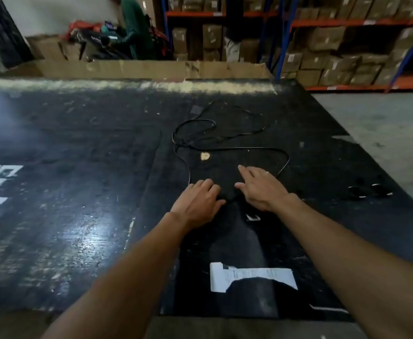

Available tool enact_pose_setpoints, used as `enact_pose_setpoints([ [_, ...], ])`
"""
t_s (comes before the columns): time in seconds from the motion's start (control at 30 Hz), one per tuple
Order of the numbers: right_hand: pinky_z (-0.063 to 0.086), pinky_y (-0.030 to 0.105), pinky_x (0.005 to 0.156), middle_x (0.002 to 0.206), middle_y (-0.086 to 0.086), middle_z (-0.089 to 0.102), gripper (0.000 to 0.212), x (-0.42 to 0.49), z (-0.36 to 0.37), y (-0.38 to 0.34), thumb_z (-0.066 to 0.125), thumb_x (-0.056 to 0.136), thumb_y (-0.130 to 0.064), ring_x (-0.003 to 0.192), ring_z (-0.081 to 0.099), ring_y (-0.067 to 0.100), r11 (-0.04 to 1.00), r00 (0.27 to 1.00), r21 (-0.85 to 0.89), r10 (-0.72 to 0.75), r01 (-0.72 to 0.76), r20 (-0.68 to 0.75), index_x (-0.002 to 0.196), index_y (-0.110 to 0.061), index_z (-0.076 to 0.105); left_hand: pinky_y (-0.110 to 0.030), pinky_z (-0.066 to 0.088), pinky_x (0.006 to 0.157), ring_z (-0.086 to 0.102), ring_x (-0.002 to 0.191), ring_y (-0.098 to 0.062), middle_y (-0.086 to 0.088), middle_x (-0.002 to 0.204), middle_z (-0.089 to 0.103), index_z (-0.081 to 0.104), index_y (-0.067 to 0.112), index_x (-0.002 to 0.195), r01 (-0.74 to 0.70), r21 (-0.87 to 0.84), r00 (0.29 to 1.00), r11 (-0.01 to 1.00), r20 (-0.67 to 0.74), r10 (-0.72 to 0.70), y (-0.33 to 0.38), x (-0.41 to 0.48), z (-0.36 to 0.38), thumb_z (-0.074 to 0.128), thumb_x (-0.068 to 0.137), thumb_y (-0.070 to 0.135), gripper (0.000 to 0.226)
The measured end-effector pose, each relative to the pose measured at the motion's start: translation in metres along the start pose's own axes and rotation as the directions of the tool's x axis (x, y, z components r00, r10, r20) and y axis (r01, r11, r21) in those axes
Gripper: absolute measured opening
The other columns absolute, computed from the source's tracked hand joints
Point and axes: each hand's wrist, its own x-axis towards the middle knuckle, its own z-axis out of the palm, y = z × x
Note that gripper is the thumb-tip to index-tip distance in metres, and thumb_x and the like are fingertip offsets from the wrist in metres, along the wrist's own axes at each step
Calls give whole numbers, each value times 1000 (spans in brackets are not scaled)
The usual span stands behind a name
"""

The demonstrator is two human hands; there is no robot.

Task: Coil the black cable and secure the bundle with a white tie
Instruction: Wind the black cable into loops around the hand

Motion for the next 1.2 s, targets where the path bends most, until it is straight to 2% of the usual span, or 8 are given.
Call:
enact_pose_setpoints([
  [0.3,39,40,103,137,10,51,39,-7,12,7,43,99,-32,126,46,31,987,994,122,-102,107,-43,132,-14,53,-40,42,90,55,98,-35,-18,105,60,58,2,103,20,-114,1000,993,-13,-22,7,6,8,47,98,10,15],
  [0.4,41,42,103,136,10,54,36,-7,11,5,47,97,-29,124,48,31,980,995,174,-89,97,-55,129,-15,57,-29,37,81,54,94,-28,-11,98,58,57,8,93,201,-317,971,927,-64,-232,11,9,10,49,92,-1,12],
  [0.53,41,39,103,132,5,57,34,-6,12,1,55,92,-27,122,49,27,960,992,258,-91,110,-85,125,-22,62,-25,41,70,56,82,-15,2,89,60,56,16,88,471,-713,764,519,36,-644,21,18,3,48,97,12,13],
  [0.77,39,28,96,120,0,66,30,-5,14,-12,68,84,-25,115,55,20,901,985,409,-90,144,-150,114,-26,70,-33,54,64,57,55,-13,0,58,57,60,10,68,293,-956,632,2,192,-751,16,34,-15,51,96,5,31],
  [0.87,39,23,90,114,-3,68,30,-6,12,-20,73,79,-26,109,57,13,825,985,548,-59,138,-159,109,-26,73,-21,56,58,62,51,-8,-4,59,59,59,4,69,176,-973,615,-149,227,-755,16,36,-18,52,96,-1,28],
  [0.97,42,24,87,105,-3,69,18,-6,8,-26,73,80,-27,100,59,11,762,981,634,-5,128,-192,98,-21,75,-23,60,63,66,53,-10,-6,61,62,61,4,68,126,-964,577,-234,263,-773,15,37,-20,57,93,-2,26],
  [1.1,46,30,73,78,-1,71,13,-6,-4,-31,62,88,-25,76,62,14,770,982,627,8,113,-187,81,-17,70,-28,62,63,65,58,-14,-10,65,63,59,2,70,-9,-900,430,-436,390,-814,13,41,-28,59,88,-6,20],
  [1.2,44,30,65,66,-6,65,16,-9,-16,-37,58,89,-24,64,58,7,790,977,587,-71,178,-200,77,-19,67,-28,62,60,63,59,-20,-14,67,62,57,-2,74,-114,-802,416,-586,497,-761,8,47,-40,55,89,-9,17],
])
